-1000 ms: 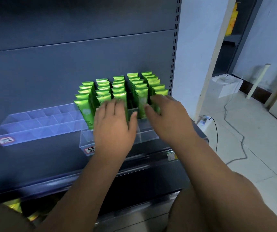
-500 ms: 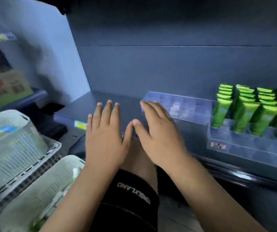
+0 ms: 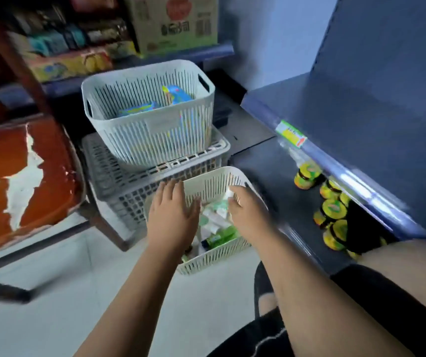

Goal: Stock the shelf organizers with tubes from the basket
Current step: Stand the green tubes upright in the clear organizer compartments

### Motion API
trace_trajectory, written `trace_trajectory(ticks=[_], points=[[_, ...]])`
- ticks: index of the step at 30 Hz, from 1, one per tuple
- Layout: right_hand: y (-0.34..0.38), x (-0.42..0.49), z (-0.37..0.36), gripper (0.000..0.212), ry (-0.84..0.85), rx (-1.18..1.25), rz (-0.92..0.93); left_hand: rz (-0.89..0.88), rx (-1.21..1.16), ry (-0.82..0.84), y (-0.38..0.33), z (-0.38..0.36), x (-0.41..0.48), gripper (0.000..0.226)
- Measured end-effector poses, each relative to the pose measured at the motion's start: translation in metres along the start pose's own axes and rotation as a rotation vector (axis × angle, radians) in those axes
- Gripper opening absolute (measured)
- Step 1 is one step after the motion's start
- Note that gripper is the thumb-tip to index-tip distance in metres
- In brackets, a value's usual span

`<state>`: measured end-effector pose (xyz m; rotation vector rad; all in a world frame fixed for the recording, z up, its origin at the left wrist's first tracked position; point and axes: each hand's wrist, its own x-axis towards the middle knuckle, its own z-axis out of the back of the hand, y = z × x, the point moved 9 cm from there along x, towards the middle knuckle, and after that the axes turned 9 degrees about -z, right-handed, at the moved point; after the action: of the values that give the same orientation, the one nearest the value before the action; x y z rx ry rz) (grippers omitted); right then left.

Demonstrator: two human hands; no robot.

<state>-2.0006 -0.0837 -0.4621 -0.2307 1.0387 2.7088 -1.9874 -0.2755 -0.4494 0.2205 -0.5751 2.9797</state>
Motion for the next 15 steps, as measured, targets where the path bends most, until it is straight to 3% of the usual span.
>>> trace_trajectory(ticks=[4,10,15], points=[[-0.060,0.047,-0.050,0.023,0.127,0.003,-0.222,0.177,-0.150,0.155,0.050,-0.080,0.008,0.057],[-0.110,0.113,-0.116,0.023,0.247,-0.062,-0.411,0.524,-0.265,0.363,0.107,-0.192,0.010,0.054],[-0.150,0.141,-0.174,0.027,0.288,-0.067,-0.795,0.833,-0.322,0.380,0.139,-0.242,0.002,0.048]])
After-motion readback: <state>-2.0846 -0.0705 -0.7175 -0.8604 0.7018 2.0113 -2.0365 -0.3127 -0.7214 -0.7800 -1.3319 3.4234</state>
